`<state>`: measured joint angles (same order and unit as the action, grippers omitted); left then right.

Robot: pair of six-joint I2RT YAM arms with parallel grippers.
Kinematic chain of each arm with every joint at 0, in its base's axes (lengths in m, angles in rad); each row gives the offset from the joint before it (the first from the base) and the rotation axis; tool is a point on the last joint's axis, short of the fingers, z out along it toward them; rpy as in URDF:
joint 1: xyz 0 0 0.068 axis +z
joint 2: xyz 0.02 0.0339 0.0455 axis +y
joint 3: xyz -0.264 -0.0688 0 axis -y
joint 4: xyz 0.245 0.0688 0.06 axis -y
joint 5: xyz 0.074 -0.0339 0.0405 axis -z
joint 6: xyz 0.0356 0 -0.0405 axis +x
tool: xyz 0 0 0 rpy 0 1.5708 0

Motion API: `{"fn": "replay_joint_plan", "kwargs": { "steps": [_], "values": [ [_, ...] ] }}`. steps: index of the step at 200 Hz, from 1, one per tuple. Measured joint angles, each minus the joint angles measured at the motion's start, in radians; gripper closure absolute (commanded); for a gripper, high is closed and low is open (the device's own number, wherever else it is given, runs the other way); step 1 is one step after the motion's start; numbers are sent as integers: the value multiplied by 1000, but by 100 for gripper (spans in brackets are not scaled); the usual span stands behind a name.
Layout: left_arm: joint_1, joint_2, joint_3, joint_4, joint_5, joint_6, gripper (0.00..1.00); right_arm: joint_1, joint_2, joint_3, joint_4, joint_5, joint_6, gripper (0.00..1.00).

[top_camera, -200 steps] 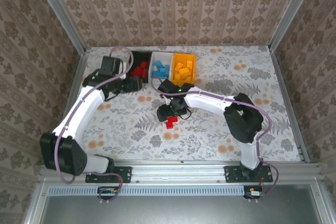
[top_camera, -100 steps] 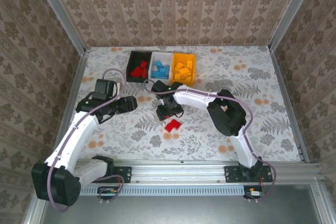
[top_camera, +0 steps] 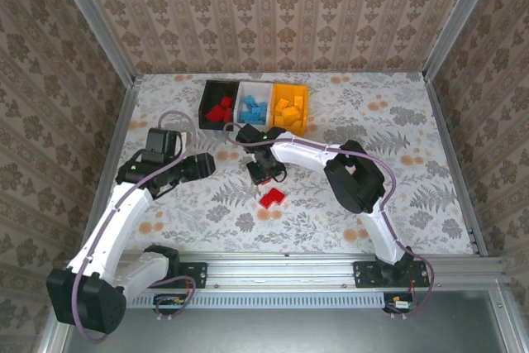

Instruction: Sort the legos into containers by color

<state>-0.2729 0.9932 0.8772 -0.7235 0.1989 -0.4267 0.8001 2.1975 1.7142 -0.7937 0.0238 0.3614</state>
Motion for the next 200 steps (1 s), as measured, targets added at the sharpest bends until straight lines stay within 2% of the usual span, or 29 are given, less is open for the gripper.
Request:
{"fn": "replay_joint_plan", "kwargs": {
  "steps": [34,90,117,151,200],
  "values": [
    [10,-37,0,-16,15,-10,22,-25,-6,32,17,-73,8,62],
    [21,-102,-7,-21,77,-65,22,-177,-63,47,241,-440,198,65],
    [26,-130,-35,-11,98,-96,22,-225,-56,93,376,-544,323,65],
    [26,-171,-67,-5,110,-128,22,-229,53,308,480,-577,420,64],
    [26,-229,-122,-9,116,-143,22,-244,369,743,505,-571,510,62]
  ]
}}
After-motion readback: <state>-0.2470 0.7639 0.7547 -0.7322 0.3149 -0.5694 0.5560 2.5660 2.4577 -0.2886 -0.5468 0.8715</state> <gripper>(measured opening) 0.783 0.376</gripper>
